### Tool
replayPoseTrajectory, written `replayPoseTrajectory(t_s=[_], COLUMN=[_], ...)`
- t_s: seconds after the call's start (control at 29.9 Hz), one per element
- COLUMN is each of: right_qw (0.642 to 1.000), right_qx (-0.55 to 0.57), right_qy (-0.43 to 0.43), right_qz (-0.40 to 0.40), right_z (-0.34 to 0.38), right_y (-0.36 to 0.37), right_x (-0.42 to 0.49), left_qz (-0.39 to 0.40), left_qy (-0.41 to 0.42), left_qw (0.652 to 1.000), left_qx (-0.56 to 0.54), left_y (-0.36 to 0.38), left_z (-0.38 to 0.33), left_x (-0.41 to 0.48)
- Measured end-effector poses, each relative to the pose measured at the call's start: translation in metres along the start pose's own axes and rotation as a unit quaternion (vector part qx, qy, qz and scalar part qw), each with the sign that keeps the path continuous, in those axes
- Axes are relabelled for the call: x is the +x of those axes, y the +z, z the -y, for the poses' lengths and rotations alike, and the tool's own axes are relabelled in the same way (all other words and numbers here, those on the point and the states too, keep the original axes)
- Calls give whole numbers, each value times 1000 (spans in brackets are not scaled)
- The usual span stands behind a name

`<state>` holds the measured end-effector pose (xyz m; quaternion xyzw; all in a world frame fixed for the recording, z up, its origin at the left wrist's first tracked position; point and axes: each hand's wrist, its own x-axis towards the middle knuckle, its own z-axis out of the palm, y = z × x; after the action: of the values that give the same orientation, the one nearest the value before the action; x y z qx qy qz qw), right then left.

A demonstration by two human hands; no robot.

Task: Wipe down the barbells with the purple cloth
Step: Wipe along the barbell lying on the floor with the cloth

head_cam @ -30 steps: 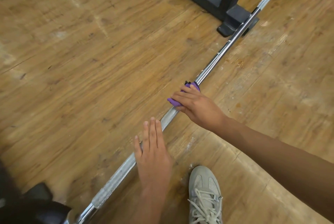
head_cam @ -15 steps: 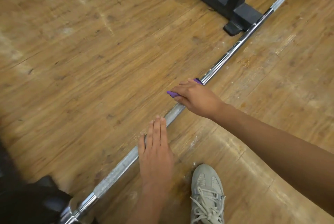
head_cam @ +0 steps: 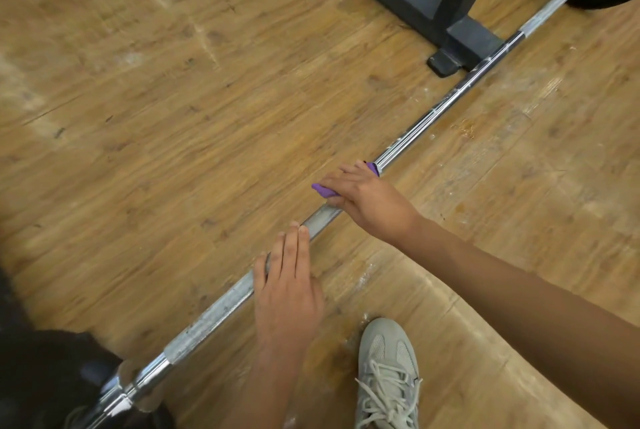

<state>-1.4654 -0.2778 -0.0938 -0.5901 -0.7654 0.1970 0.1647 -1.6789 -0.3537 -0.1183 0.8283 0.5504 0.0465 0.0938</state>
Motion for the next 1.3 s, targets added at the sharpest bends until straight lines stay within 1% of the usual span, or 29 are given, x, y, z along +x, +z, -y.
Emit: replayPoseTrajectory(t_s=[0.13,0.23,0.33,0.5,0.57,0.7,0.77,0.94,1.14,1.3], right_qw=[999,998,1000,997,996,999,999,995,998,994], right_qx=[23,-15,-9,20,23,1,1,27,9,20], right_qy=[-23,-57,-19,33,34,16,28,67,23,57], right_qz=[-13,3,3,-74,-79,-49,-45,-69,-65,-93], right_z=[8,-1,-17,2,7,-3,-5,1,-2,-2], right_y=[16,9,3,22,23,11,7,15,17,17], right_x=[-25,-27,-22,-44,-55,-64,-65,-74,-77,-66], left_qz=[-2,-5,-6,-11,-18,-16,-14,-3,8,-5], left_qy=[-2,-6,-4,-5,-1,6,9,17,9,24], left_qw=[1000,1000,1000,1000,1000,1000,1000,1000,1000,1000], left_qx=[9,11,16,16,14,14,14,9,-8,-18], left_y=[2,4,6,11,14,19,21,20,16,14], left_z=[-4,-6,-8,-16,-20,-31,-36,-40,-41,-32], left_x=[-4,-5,-8,-19,-27,-39,-44,-51,-49,-47])
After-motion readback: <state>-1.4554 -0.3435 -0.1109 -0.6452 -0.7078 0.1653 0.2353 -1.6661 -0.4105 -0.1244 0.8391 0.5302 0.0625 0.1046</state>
